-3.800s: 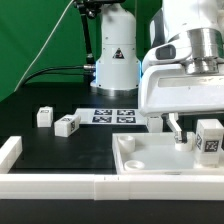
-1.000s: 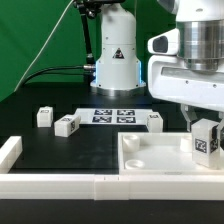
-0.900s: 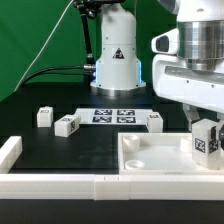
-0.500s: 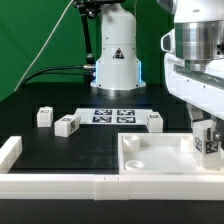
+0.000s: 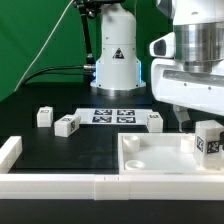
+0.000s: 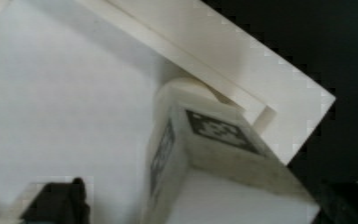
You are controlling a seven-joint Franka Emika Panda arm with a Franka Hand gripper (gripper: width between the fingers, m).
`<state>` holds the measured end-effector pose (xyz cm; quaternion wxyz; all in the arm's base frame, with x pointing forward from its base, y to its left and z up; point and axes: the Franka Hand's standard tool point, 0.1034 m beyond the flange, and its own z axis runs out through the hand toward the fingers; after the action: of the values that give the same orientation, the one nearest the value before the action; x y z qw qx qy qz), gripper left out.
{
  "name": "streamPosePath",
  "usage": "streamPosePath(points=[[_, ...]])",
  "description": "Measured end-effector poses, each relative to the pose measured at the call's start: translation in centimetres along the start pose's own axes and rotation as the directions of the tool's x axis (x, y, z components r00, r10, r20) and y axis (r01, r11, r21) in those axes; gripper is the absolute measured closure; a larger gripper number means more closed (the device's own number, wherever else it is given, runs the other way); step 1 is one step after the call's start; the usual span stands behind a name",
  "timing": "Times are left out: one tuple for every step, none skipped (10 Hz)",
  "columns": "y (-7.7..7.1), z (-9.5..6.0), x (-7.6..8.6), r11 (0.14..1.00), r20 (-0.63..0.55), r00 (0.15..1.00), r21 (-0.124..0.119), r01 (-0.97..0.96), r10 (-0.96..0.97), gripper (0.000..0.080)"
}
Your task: Assemble one leg
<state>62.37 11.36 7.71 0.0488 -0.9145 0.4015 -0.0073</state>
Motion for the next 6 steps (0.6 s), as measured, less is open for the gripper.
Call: streamPosePath(points=[[-0.05, 0.01, -0.11, 0.993, 0.000, 0.993, -0.001, 0.119, -0.119, 0.0152], [-0.11, 0.00, -0.14, 0.980, 0.000, 0.980, -0.001, 0.200, -0.200, 0.0152], [-0.14, -0.04, -0.11, 0.941, -0.004, 0.941, -0.008, 0.339, -0.339, 0.0151], [-0.15, -0.06, -0.12, 0.897, -0.002, 0.897, -0.009, 0.442, -0.442, 0.0151], [-0.22, -0.15, -0.16, 0.837, 0.002, 0.837, -0.019, 0.547, -0.548, 0.0151], [-0.31, -0.24, -0.23, 0.703, 0.009, 0.704, -0.051, 0.710, -0.710, 0.0151]])
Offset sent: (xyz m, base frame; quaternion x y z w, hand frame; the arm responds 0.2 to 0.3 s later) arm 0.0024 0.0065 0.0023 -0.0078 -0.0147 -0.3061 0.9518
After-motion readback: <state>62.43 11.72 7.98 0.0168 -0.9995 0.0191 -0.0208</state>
